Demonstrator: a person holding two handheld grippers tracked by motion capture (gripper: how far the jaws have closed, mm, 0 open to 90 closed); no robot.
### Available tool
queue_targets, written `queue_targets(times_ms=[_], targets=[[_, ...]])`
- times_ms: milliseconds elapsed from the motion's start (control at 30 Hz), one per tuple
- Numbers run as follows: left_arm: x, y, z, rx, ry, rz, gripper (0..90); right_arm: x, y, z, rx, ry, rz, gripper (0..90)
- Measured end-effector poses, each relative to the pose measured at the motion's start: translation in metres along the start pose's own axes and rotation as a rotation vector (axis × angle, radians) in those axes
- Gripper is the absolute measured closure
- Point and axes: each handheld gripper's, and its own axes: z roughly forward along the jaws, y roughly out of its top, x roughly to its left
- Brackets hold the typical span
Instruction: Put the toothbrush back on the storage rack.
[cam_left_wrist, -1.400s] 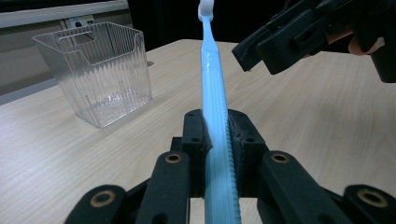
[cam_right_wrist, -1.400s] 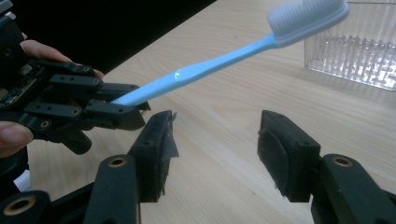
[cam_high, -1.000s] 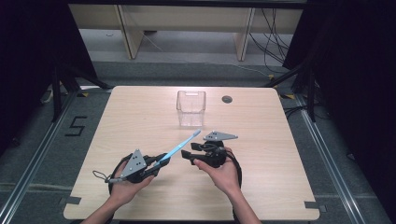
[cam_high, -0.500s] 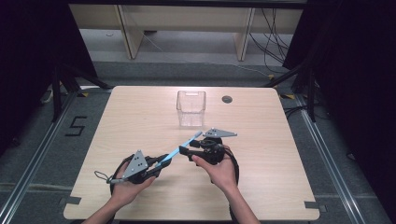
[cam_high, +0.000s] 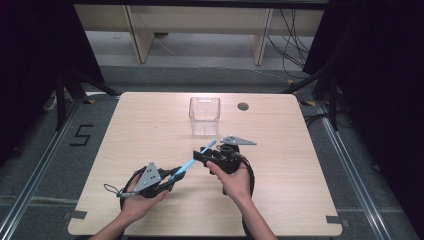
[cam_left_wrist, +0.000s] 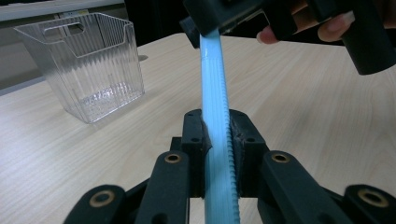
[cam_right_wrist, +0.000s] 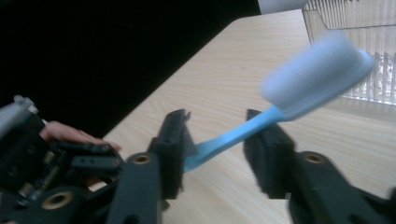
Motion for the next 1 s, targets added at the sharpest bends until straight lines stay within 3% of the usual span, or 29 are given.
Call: queue_targets(times_ms=[67,200,233,333,367,400,467,533,567,633,667,733,767,867,933,1000], targets=[[-0.001,-0.001,0.002,0.001,-0.008,0.001,77.2,-0.001,0.0,-0.003,-0.024,0.046,0.059,75.2],[-0.003,-0.002,0.005,0.042,-0.032,0.005,74.6,0.0,0.003,-0.005,-0.048,0.124,0.114,86.2],[-0.004,-0.001,0.005,0.043,-0.044,0.009,71.3,0.002,0.004,-0.006,-0.046,0.098,0.086,86.3],[-0.005,0.002,0.003,0.043,-0.054,0.006,57.9,0.004,0.008,-0.01,-0.047,0.102,0.049,86.4],[-0.004,0.003,0.002,0.044,-0.053,0.004,55.4,0.005,0.01,-0.012,-0.051,0.065,0.002,86.4],[-0.004,0.005,0.0,0.046,-0.053,-0.004,52.8,0.01,0.013,-0.017,-0.027,0.029,-0.007,86.3],[-0.003,0.009,-0.002,0.033,-0.052,-0.015,49.4,0.009,0.016,-0.019,-0.04,-0.009,-0.108,86.3],[-0.002,0.014,-0.003,0.023,-0.055,-0.029,47.9,0.013,0.019,-0.024,-0.031,-0.051,-0.148,86.3],[-0.002,0.016,-0.002,0.011,-0.057,-0.032,47.2,0.014,0.021,-0.024,-0.029,-0.074,-0.211,86.3],[-0.002,0.023,-0.002,0.012,-0.053,-0.024,46.3,0.018,0.022,-0.025,-0.021,-0.091,-0.229,86.3],[-0.002,0.026,-0.001,0.014,-0.051,-0.019,46.2,0.018,0.022,-0.025,-0.021,-0.116,-0.265,86.3],[-0.002,0.031,0.002,0.023,-0.052,-0.013,46.0,0.024,0.021,-0.024,0.01,-0.139,-0.294,86.2],[-0.002,0.033,0.003,0.027,-0.053,-0.008,46.0,0.025,0.021,-0.023,0.021,-0.154,-0.341,86.2],[-0.002,0.038,0.008,0.043,-0.055,0.006,46.7,0.03,0.02,-0.021,0.05,-0.192,-0.41,86.2],[-0.003,0.042,0.013,0.054,-0.054,0.023,47.8,0.033,0.018,-0.019,0.06,-0.202,-0.403,86.2],[-0.003,0.045,0.017,0.076,-0.053,0.044,49.0,0.034,0.018,-0.016,0.06,-0.199,-0.429,86.2]])
